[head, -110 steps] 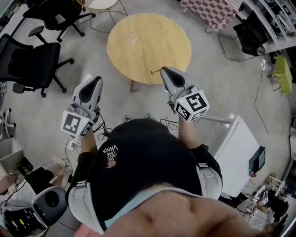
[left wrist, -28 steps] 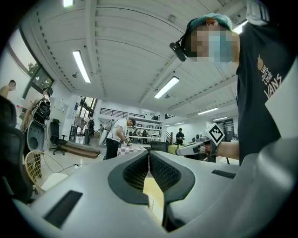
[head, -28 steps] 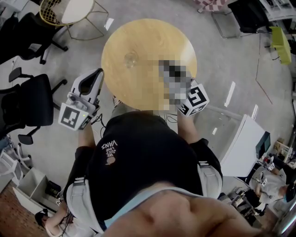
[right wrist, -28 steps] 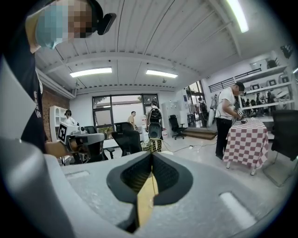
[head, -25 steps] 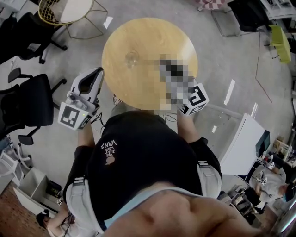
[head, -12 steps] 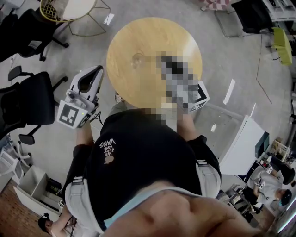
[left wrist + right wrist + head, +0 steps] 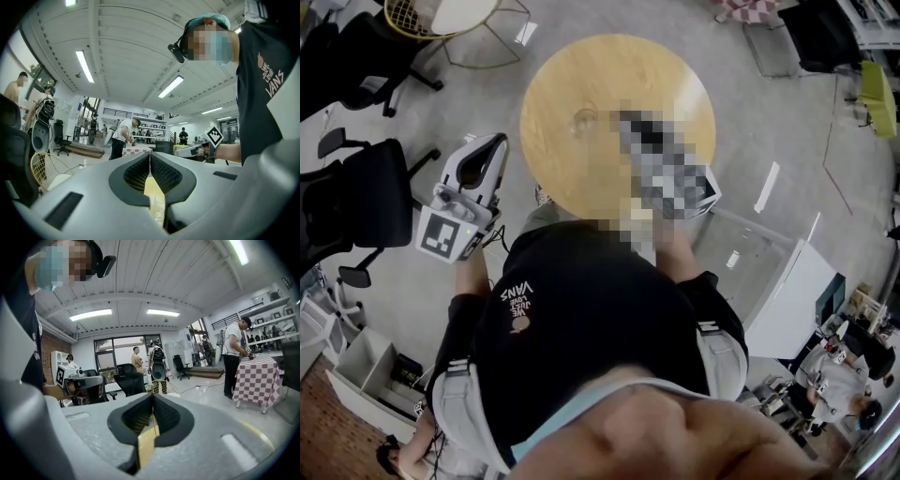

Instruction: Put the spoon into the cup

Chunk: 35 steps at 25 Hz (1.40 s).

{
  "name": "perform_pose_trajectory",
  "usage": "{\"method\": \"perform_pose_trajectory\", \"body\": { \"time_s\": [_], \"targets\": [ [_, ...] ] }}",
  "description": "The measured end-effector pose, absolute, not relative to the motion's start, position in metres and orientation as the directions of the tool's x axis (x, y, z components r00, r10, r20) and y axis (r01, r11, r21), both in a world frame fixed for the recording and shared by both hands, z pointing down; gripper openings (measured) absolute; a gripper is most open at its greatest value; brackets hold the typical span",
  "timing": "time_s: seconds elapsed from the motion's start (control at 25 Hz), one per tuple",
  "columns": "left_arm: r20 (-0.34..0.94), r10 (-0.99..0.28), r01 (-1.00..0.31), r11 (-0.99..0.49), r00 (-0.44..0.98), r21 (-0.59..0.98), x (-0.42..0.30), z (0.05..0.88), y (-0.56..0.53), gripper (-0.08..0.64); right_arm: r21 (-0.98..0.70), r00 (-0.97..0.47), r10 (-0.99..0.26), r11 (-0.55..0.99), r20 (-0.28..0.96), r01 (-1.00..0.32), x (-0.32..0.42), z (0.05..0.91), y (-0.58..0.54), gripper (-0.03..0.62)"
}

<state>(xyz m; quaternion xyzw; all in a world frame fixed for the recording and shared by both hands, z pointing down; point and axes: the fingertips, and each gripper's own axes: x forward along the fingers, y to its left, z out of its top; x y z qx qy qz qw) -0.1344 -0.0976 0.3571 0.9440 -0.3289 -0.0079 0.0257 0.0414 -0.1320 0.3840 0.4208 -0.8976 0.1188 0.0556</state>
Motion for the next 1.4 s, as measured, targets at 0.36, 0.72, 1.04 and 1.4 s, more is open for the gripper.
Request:
{"method": "perform_pose_trajectory", "body": {
  "time_s": [0.36,0.72,1.04,1.4],
  "targets": [
    [0.007,-0.638,-0.637,-0.768,0.77,0.064,-0.141,0.363,-0.094,-0.003,-0.197,-0.677,-0.707,0.648,0.205,-0.736,0.023,0.401,-0.137,0.002],
    [0.024,-0.65,-0.65,-0.756,0.759,0.074,-0.147,0.369,-0.096,-0.003,-0.201,-0.685,-0.692,0.655,0.227,-0.728,0.017,0.413,-0.144,0.002],
    [0.037,-0.643,-0.644,-0.761,0.765,0.077,-0.149,0.375,-0.097,-0.003,-0.214,-0.676,-0.692,0.642,0.252,-0.737,0.016,0.428,-0.148,0.002],
    [0.055,-0.634,-0.637,-0.767,0.771,0.076,-0.148,0.383,-0.1,-0.003,-0.23,-0.667,-0.69,0.626,0.281,-0.745,0.017,0.446,-0.151,0.002]
  ]
}}
